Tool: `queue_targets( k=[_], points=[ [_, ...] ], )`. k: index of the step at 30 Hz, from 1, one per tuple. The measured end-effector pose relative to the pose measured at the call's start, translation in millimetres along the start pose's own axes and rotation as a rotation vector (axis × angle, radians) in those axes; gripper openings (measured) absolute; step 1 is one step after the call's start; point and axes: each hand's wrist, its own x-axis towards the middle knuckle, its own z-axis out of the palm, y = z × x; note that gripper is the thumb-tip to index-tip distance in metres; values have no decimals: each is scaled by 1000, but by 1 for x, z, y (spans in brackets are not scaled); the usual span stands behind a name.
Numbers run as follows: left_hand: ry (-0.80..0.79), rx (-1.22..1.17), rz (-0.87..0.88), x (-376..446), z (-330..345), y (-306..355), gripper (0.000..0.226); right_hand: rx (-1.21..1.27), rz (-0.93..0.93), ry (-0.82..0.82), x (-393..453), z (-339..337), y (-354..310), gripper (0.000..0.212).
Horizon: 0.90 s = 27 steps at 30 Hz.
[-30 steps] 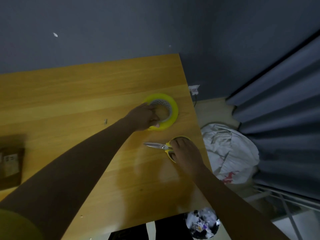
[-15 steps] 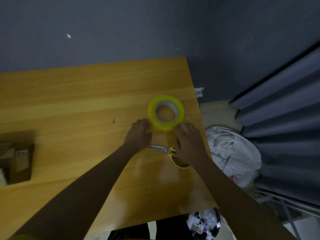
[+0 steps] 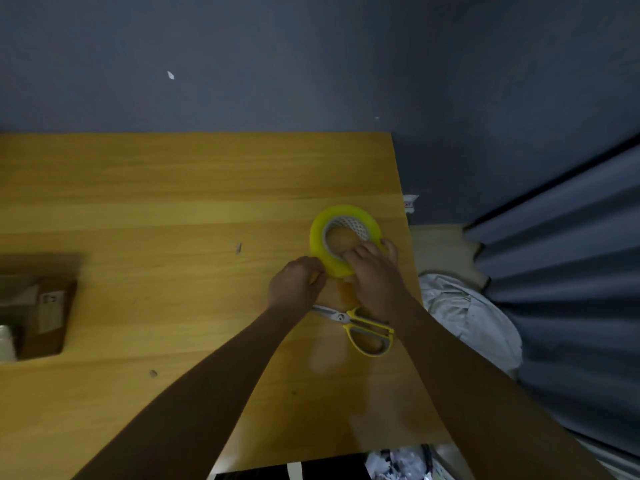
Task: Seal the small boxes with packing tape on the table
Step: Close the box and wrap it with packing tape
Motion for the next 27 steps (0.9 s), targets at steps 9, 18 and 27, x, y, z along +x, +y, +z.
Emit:
queue_targets(
  k=[9,18,27],
  points=[
    [85,-253,142,7,-42,6,13,175,101,-29,-1,-43,-14,48],
    [34,67,179,0,-97,42,7,596,177,51,-31,-96,-35,39],
    [-12,140,93,-17,-166,82,5,891,342,-17,-27,-134,-34,53]
  ],
)
